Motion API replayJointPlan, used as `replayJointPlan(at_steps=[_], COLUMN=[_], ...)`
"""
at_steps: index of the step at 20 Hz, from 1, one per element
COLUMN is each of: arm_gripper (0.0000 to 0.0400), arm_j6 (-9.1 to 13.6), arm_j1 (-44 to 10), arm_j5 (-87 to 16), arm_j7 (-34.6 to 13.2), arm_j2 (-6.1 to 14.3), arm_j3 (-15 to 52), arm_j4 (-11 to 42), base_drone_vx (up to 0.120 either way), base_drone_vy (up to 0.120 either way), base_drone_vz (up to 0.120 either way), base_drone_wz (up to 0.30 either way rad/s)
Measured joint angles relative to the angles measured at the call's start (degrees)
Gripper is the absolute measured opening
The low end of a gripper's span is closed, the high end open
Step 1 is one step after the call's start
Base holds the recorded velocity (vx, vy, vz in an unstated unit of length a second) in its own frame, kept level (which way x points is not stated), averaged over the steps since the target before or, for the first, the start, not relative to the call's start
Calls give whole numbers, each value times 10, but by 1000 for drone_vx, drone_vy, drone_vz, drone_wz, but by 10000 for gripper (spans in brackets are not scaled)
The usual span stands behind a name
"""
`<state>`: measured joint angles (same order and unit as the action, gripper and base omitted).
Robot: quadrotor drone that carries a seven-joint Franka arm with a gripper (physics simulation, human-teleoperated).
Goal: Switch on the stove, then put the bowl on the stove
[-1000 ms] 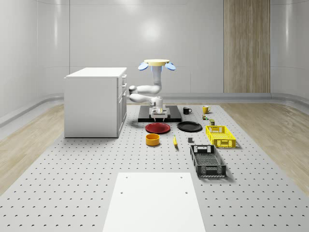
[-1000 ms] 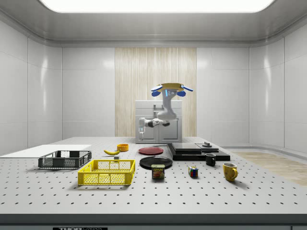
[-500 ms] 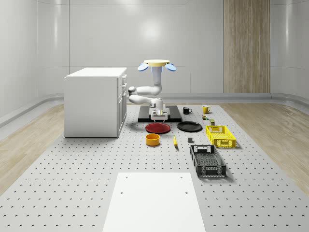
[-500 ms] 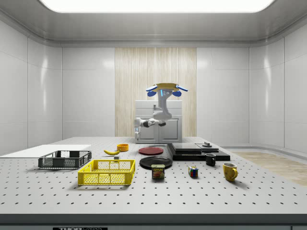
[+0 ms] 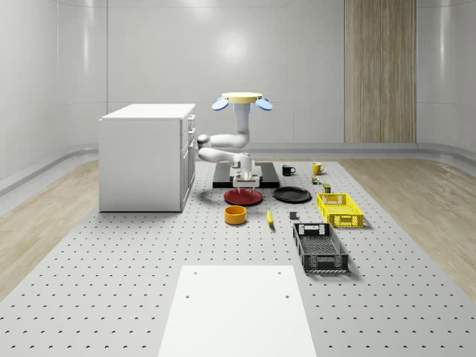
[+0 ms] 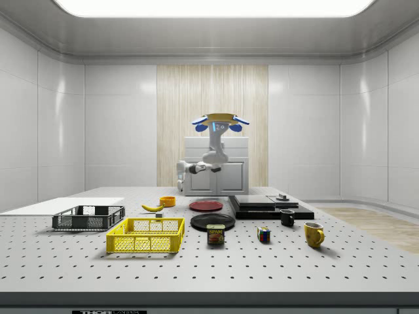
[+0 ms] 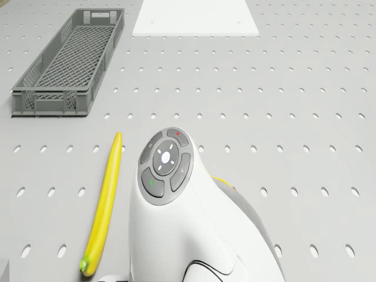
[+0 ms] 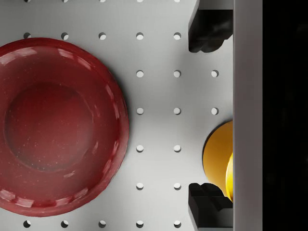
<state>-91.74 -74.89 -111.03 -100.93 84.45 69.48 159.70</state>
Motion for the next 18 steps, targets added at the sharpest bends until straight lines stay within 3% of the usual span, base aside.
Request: replayJointPlan(at_steps=[2, 7, 18], arm_gripper=[400, 400, 400], arm_j6=[0, 0, -1], arm_j1=[0, 0, 0], arm_j5=[0, 0, 1], arm_j7=[0, 0, 0], arm_j2=[0, 0, 1], arm_j3=[0, 0, 0], arm_j4=[0, 0, 0], base_drone_vx=[120, 120, 120], base_drone_vy=[80, 0, -15], base_drone_vz=[0, -40, 0], base_drone_wz=[0, 0, 0])
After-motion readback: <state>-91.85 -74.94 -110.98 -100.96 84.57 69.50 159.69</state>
